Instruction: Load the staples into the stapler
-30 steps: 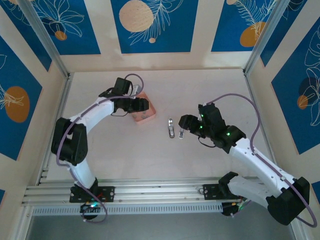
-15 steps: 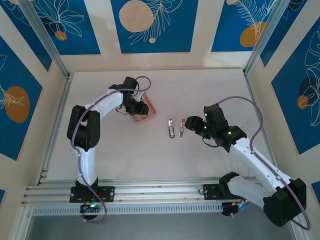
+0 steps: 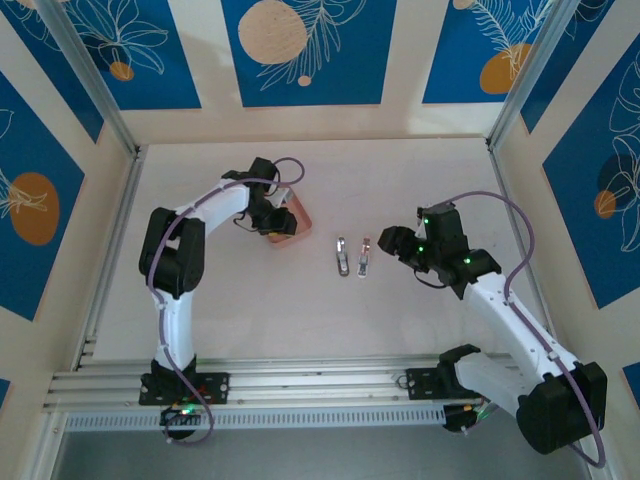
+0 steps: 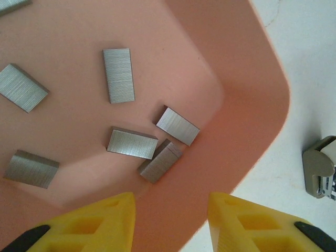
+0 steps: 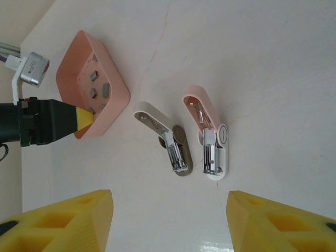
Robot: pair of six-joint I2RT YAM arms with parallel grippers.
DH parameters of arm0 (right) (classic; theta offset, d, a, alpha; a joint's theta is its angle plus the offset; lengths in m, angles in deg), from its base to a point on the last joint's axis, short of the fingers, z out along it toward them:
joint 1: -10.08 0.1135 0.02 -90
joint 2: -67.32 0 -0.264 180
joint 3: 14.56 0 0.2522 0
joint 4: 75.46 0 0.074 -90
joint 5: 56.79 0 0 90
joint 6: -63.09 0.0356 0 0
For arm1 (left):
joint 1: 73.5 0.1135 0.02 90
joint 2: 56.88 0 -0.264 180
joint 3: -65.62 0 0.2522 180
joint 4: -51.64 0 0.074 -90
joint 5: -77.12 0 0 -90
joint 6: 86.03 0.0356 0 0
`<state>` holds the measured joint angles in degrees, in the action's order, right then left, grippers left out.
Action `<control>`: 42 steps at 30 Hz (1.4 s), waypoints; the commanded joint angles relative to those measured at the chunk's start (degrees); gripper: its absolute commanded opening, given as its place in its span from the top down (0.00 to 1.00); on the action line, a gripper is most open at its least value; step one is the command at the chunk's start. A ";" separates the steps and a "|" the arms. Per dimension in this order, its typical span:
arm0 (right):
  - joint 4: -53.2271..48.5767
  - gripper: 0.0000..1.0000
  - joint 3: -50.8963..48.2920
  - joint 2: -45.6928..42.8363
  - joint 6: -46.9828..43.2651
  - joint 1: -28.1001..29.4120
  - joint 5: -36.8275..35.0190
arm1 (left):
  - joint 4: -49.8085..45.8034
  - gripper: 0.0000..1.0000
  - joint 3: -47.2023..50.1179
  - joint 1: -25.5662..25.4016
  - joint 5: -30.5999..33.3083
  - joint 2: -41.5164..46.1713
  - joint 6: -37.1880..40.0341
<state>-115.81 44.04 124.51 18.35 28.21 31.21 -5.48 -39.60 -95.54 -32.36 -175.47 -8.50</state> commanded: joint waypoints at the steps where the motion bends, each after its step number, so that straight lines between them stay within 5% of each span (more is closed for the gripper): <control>1: 1.01 0.41 -0.29 0.03 -0.62 -0.29 2.00 | 2.39 0.60 -1.00 -0.29 -0.93 -0.60 -2.46; 17: 0.84 0.40 -0.24 -0.32 -0.78 -1.34 3.06 | 7.22 0.59 -0.07 -0.70 -7.35 -2.27 -5.99; 42: -0.62 0.41 -0.01 -2.76 0.14 -0.57 3.83 | 6.69 0.57 13.18 -2.62 -13.98 8.86 -5.12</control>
<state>-115.48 44.04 123.07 18.39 27.07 33.70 2.74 -28.46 -97.11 -44.21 -168.80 -14.97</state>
